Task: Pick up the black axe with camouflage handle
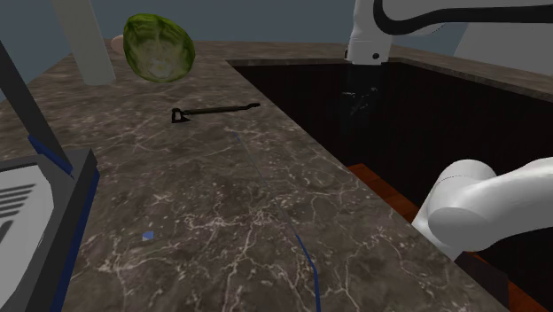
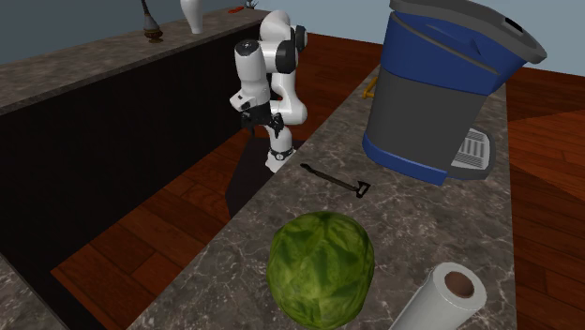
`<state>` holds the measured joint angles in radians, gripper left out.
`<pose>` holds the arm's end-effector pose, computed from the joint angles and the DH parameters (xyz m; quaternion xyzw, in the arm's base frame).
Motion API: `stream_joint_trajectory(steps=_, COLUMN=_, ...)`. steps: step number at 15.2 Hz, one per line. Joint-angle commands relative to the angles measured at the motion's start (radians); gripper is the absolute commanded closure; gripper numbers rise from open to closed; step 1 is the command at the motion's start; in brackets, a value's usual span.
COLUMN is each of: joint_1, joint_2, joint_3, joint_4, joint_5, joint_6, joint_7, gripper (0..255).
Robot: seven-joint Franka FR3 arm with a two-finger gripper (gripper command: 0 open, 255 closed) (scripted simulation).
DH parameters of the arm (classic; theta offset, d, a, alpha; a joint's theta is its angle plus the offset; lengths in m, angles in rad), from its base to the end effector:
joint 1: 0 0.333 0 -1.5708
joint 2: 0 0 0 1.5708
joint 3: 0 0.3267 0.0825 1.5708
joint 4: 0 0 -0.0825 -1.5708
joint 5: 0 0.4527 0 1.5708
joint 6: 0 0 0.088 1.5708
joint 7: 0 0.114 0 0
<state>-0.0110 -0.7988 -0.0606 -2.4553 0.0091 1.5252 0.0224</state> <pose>0.3531 -0.0267 0.5384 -0.9968 0.0364 0.0656 0.0272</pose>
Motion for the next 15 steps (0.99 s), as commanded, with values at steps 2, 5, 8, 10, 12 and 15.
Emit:
stream_joint_trajectory(steps=2, joint_1=0.016, joint_2=0.036, joint_3=-0.002, joint_4=0.024, joint_5=-0.001, joint_6=0.019, joint_7=-0.028, gripper=0)
stream_joint_trajectory(steps=5, joint_1=0.062, joint_2=0.141, joint_3=-0.004, joint_4=0.100, joint_5=-0.001, joint_6=0.068, joint_7=-0.111, gripper=0)
stream_joint_trajectory(steps=8, joint_1=0.105, joint_2=0.240, joint_3=-0.003, joint_4=0.182, joint_5=0.003, joint_6=0.105, joint_7=-0.193, gripper=0)
stream_joint_trajectory(steps=10, joint_1=0.133, joint_2=0.302, joint_3=0.000, joint_4=0.238, joint_5=0.007, joint_6=0.124, joint_7=-0.247, gripper=0)
stream_joint_trajectory(steps=12, joint_1=0.159, joint_2=0.361, joint_3=0.005, joint_4=0.297, joint_5=0.011, joint_6=0.139, joint_7=-0.300, gripper=0)
stream_joint_trajectory(steps=15, joint_1=0.196, joint_2=0.445, joint_3=0.015, joint_4=0.387, joint_5=0.019, joint_6=0.154, joint_7=-0.378, gripper=0)
